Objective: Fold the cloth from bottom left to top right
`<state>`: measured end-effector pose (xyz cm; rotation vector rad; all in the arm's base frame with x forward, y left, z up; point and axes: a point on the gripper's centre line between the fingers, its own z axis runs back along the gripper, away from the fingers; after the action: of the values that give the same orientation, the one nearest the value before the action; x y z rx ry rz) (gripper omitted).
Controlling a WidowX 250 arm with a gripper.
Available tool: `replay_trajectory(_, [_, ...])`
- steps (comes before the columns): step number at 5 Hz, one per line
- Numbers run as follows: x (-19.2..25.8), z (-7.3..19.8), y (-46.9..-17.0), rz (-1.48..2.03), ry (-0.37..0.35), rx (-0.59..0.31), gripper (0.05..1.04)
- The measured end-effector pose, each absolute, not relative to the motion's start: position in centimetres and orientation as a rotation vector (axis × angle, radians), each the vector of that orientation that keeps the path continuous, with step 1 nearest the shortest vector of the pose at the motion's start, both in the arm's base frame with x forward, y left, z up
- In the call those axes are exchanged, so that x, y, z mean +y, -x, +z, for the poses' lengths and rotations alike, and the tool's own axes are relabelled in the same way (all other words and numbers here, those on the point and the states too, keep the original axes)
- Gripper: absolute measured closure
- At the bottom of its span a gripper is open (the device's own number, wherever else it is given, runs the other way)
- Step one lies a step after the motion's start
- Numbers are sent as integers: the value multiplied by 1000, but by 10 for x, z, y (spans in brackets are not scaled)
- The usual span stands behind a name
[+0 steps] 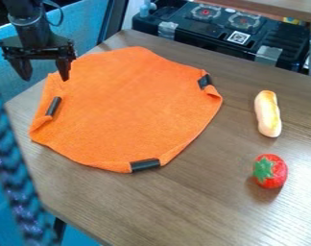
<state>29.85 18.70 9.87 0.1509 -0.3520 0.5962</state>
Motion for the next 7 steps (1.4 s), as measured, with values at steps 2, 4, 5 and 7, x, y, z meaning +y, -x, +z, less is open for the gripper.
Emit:
replay_trajectory(2, [186,77,-293,684,-68,-307,83])
replay_trajectory(4, [190,64,-282,756,-19,-302,83])
replay_trajectory(5, [193,61,-280,772,-14,-306,93])
replay_trajectory(7, [200,45,-272,805,-13,-267,448])
